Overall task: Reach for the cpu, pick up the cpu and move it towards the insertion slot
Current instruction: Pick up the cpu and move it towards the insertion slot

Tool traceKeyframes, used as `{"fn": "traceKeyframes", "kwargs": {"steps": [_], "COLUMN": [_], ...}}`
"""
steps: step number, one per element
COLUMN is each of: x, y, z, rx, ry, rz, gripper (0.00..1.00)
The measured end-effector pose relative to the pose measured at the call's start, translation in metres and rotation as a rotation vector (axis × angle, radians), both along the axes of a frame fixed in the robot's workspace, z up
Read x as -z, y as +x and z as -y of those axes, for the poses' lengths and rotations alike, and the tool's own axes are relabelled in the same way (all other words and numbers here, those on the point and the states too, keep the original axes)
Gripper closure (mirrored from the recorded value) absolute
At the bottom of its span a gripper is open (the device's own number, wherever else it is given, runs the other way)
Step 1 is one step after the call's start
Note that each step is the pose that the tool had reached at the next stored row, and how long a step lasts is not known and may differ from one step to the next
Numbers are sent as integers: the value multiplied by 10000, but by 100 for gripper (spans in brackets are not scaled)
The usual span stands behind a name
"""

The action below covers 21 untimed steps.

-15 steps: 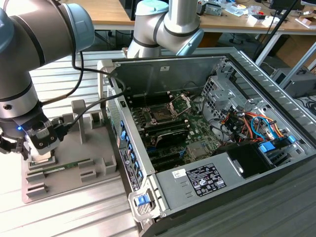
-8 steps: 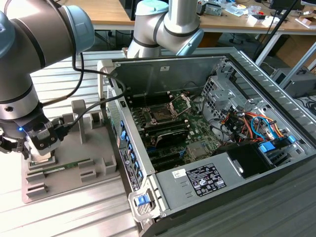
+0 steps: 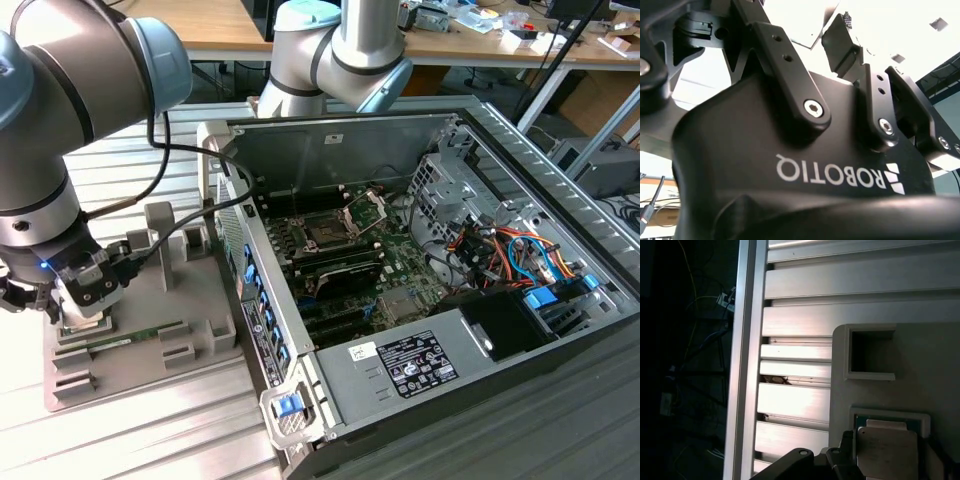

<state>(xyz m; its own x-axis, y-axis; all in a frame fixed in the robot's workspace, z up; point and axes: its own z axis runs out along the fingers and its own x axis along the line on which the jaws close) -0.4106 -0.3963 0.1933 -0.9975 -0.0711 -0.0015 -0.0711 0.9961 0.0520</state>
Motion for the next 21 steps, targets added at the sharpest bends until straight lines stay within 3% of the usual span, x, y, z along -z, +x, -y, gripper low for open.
{"fn": "traceKeyframes", "kwargs": {"steps": [21], "x": [60], "y": [-4], "z": [1], "rx": [-38], "ry": [20], "rz": [1], "gripper": [38]}}
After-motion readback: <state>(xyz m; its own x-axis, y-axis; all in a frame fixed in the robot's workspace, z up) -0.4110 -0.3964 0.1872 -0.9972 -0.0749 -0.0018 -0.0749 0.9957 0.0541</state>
